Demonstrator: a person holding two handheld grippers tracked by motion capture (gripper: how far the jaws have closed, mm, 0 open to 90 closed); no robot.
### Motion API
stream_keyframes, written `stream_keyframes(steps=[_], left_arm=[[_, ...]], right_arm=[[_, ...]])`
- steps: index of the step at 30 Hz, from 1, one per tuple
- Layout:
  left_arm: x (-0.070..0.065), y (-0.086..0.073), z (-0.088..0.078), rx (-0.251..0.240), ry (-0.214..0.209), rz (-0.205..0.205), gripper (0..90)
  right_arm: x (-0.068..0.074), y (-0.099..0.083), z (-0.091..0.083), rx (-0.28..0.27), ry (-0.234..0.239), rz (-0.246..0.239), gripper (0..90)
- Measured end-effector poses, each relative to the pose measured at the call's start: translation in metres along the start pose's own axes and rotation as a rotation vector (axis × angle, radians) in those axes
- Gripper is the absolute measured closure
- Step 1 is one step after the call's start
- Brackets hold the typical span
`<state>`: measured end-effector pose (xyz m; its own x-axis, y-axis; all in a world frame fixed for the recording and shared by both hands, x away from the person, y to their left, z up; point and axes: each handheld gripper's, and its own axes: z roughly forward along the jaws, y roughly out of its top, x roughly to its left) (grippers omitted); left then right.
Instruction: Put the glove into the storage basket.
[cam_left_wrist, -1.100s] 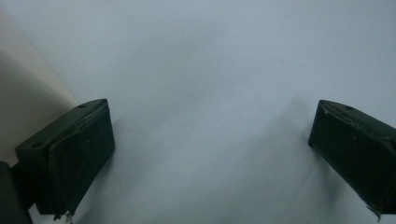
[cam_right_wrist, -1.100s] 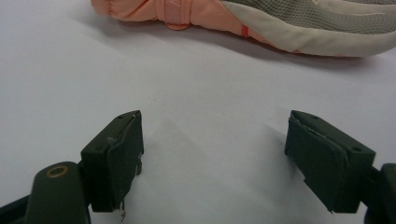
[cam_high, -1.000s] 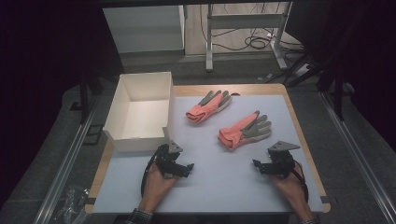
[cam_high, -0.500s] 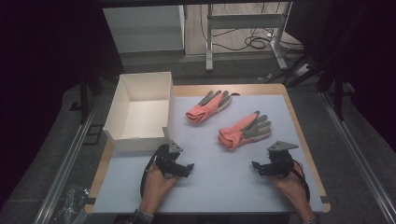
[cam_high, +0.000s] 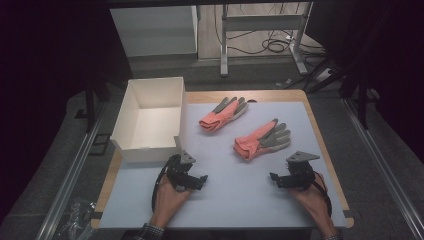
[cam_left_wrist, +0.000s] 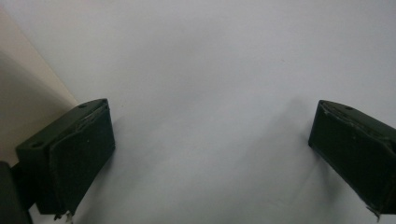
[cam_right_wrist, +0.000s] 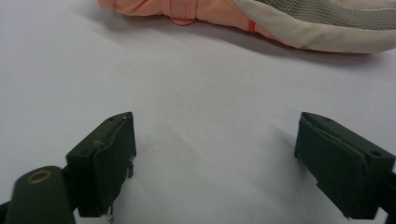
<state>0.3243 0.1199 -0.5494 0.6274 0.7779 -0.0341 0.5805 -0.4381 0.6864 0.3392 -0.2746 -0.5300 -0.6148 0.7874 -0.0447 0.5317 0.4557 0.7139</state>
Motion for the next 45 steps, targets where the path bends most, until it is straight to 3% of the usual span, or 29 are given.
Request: stream_keyframes(steps=[1,14,27,31,36,41,45], left_arm=[[0.0,0.0,0.0,0.001,0.0,0.001,0.5],[0.0,0.0,0.0,0.003,0.0,0.004,0.5],[0.0,0.0,0.0,0.003,0.0,0.004,0.5],[0.0,0.0,0.0,0.003,0.0,0.003,0.5],[0.0,0.0,0.0,0.003,0.0,0.003,0.5],[0.0,0.0,0.0,0.003,-0.001,0.002,0.5],[0.0,0.0,0.0,0.002,-0.001,0.002,0.5]], right_arm=[[0.0,0.0,-0.001,-0.003,-0.002,0.002,18.1],[-0.007,0.017,-0.006,-0.034,0.018,0.054,29.5],[-0.02,0.051,0.002,-0.031,0.018,0.09,47.3],[-0.025,0.066,0.008,-0.05,0.011,0.121,53.2],[-0.026,0.079,0.016,-0.054,-0.009,0.142,53.4],[-0.03,0.092,0.03,-0.049,-0.067,0.177,45.8],[-0.032,0.096,0.047,-0.004,-0.108,0.206,43.1]])
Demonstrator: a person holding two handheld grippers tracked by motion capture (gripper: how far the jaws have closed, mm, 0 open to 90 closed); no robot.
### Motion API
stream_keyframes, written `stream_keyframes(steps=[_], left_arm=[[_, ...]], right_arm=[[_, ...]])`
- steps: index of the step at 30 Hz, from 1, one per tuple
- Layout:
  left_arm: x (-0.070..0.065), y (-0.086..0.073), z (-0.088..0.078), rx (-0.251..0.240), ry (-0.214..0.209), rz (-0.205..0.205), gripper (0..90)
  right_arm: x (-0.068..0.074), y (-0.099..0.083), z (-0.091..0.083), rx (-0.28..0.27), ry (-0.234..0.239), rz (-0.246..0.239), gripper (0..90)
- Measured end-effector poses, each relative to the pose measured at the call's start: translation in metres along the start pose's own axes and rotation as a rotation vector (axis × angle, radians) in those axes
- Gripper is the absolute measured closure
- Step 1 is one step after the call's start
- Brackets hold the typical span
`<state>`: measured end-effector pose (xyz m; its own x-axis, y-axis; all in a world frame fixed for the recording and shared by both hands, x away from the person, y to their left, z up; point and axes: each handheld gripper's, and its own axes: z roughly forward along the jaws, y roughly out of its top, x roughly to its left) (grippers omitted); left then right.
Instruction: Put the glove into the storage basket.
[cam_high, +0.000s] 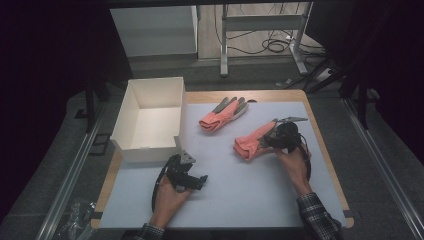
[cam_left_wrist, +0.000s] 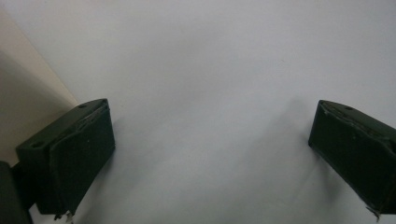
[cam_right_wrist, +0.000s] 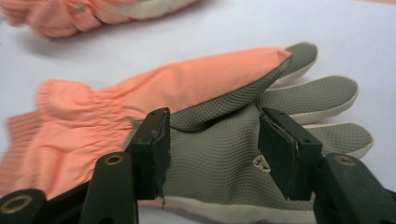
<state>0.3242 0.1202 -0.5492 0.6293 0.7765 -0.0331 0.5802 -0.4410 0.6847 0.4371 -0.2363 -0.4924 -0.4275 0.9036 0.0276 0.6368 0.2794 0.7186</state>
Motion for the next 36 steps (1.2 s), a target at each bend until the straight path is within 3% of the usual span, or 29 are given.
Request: stream_keyframes(steps=[5,7,10,13,15,26,32,36], left_arm=[[0.0,0.0,0.0,0.0,0.0,-0.001,0.5],[0.0,0.0,0.0,0.0,0.0,-0.001,0.5],[0.0,0.0,0.0,0.0,0.001,0.0,0.5],[0.0,0.0,0.0,0.0,0.001,0.0,0.5],[0.0,0.0,0.0,0.0,0.0,-0.001,0.5],[0.0,0.0,0.0,0.0,0.0,0.0,0.5],[0.0,0.0,0.0,-0.002,0.0,-0.003,0.5],[0.0,0.0,0.0,0.0,0.0,0.001,0.5]], right_arm=[[0.003,-0.003,0.011,0.03,-0.021,-0.021,47.4],[0.011,-0.003,0.016,0.047,-0.063,-0.058,58.2],[0.013,-0.004,0.017,0.047,-0.073,-0.06,68.5],[0.016,-0.005,0.016,0.043,-0.098,-0.095,81.0],[0.015,-0.006,0.015,0.038,-0.092,-0.099,84.0],[0.004,-0.006,-0.001,-0.009,0.015,-0.073,87.0],[0.004,-0.004,-0.017,-0.035,0.085,-0.117,87.1],[0.006,-0.001,-0.031,-0.063,0.179,-0.18,87.1]])
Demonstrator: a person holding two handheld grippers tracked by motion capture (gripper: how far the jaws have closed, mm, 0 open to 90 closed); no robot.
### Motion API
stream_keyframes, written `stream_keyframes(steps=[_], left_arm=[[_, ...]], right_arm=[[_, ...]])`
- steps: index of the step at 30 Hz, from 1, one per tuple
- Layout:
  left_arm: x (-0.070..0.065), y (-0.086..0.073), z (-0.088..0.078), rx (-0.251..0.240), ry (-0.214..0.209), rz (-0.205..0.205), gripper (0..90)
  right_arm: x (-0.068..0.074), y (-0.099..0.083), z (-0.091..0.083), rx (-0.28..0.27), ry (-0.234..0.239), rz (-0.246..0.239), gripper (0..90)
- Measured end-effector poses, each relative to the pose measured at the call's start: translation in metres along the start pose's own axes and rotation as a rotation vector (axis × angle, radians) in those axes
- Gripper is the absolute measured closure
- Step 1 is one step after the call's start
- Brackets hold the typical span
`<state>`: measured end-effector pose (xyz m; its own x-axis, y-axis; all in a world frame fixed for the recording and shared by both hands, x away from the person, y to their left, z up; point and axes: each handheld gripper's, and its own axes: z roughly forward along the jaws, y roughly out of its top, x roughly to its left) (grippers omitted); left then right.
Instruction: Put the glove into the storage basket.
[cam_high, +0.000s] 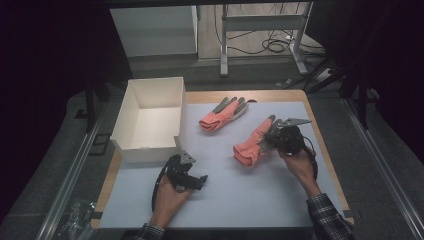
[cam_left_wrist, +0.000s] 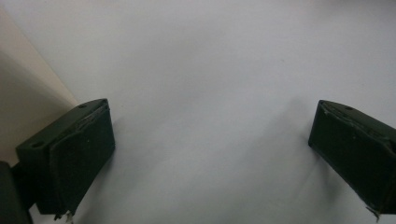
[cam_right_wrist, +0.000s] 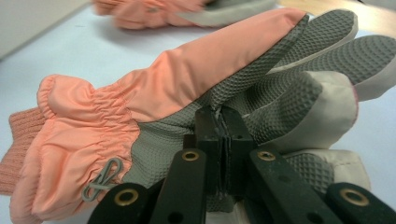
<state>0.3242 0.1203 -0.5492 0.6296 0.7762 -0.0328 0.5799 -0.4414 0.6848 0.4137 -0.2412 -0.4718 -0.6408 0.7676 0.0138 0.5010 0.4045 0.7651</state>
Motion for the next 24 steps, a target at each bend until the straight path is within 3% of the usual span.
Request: stream_keyframes(steps=[2,3,4,5,10,11,12,13,14,16,24], left_arm=[[0.0,0.0,0.0,0.0,0.0,0.0,0.5],[0.0,0.0,0.0,0.0,0.0,0.0,0.5],[0.0,0.0,0.0,0.001,0.0,0.0,0.5],[0.0,0.0,0.0,0.001,0.0,0.0,0.5],[0.0,0.0,0.0,-0.002,0.0,0.001,0.5],[0.0,0.0,0.0,-0.002,0.001,0.0,0.5],[0.0,0.0,0.0,-0.002,0.001,0.0,0.5],[0.0,0.0,0.0,-0.003,0.0,-0.001,0.5],[0.0,0.0,0.0,-0.001,0.0,0.001,0.5],[0.0,0.0,0.0,0.0,0.001,0.004,0.5],[0.0,0.0,0.0,0.0,0.0,0.003,0.5]], right_arm=[[0.005,0.004,-0.008,-0.003,0.076,-0.055,87.0],[0.005,0.004,-0.008,-0.003,0.076,-0.055,87.0],[0.009,0.005,-0.012,0.003,0.132,-0.083,87.0],[0.009,0.005,-0.012,0.003,0.132,-0.083,87.0],[0.019,0.006,-0.015,0.018,0.261,-0.169,86.9],[0.024,0.006,-0.013,0.039,0.3,-0.221,86.9],[0.024,0.006,-0.013,0.039,0.3,-0.221,86.9],[0.03,0.006,-0.01,0.059,0.335,-0.268,86.8],[0.03,0.006,-0.01,0.059,0.335,-0.268,86.8],[0.038,0.006,-0.002,0.095,0.408,-0.321,86.8],[0.057,0.007,0.023,0.183,0.552,-0.475,86.7]])
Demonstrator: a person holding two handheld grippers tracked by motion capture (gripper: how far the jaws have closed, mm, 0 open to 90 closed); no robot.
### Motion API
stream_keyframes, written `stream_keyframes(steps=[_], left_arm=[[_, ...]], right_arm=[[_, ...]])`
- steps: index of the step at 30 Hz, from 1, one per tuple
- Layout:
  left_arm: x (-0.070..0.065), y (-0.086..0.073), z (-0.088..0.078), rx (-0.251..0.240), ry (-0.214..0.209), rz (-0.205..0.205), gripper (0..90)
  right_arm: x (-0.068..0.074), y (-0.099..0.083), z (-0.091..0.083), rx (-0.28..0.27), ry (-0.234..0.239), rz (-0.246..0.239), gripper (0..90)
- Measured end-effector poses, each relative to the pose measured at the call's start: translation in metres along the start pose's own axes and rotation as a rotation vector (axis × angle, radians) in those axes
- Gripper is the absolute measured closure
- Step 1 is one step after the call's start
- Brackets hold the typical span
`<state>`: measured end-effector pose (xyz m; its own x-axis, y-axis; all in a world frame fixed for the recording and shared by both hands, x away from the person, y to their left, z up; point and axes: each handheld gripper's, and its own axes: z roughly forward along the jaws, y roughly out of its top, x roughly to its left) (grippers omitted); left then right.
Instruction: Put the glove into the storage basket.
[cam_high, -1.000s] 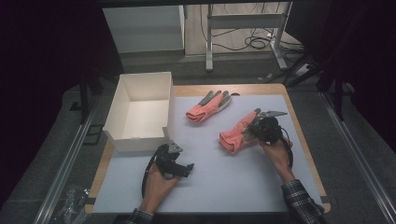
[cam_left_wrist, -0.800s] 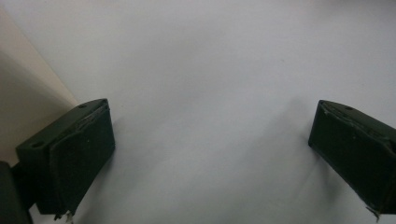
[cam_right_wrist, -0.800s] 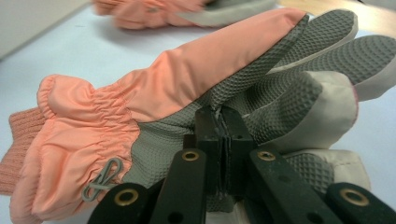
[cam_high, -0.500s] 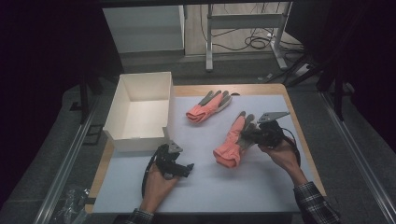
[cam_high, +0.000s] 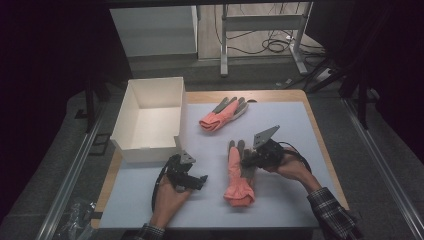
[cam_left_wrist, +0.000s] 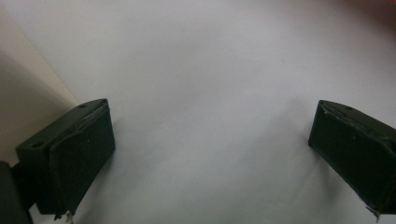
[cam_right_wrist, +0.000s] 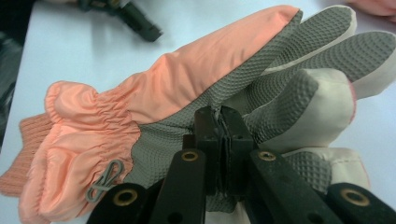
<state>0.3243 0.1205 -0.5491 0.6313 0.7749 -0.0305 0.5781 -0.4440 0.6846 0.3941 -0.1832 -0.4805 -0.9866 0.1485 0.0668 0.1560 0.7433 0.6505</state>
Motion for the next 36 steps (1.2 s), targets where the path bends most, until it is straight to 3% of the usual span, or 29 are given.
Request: stream_keyframes(steps=[3,8,10,14,19,21,24,25,26,29,36], left_arm=[[0.0,0.0,0.0,0.0,0.0,-0.001,0.5],[0.0,0.0,0.0,0.0,0.001,0.0,0.5],[0.0,0.0,0.0,0.0,0.001,0.001,0.5],[0.0,0.0,0.0,0.0,0.001,0.0,0.5],[0.0,0.0,0.0,0.0,0.0,-0.003,0.5],[0.0,0.0,0.0,0.0,0.001,-0.001,0.5],[0.0,0.0,0.0,0.0,-0.001,-0.003,0.5],[0.0,0.0,0.0,0.0,0.0,-0.003,0.5],[0.0,0.0,0.0,0.0,0.0,-0.003,0.5],[0.0,0.0,0.0,-0.001,0.0,-0.003,0.5],[0.0,0.0,0.0,0.001,0.0,-0.001,0.5]], right_arm=[[-0.002,0.003,0.009,0.015,0.015,-0.031,86.3],[-0.005,0.001,0.02,0.028,-0.01,-0.024,80.2],[-0.008,0.0,0.015,-0.014,-0.012,0.01,74.9],[-0.011,0.002,0.006,-0.047,-0.032,0.03,71.1],[-0.019,0.01,-0.006,-0.087,-0.125,0.108,64.9],[-0.028,0.014,-0.006,-0.092,-0.197,0.159,64.4],[-0.034,0.017,-0.004,-0.107,-0.234,0.185,63.5],[-0.04,0.021,-0.002,-0.124,-0.269,0.221,63.2],[-0.04,0.021,-0.002,-0.124,-0.269,0.221,63.2],[-0.051,0.029,0.003,-0.155,-0.33,0.259,63.4],[-0.074,0.051,0.023,-0.169,-0.428,0.303,65.3]])
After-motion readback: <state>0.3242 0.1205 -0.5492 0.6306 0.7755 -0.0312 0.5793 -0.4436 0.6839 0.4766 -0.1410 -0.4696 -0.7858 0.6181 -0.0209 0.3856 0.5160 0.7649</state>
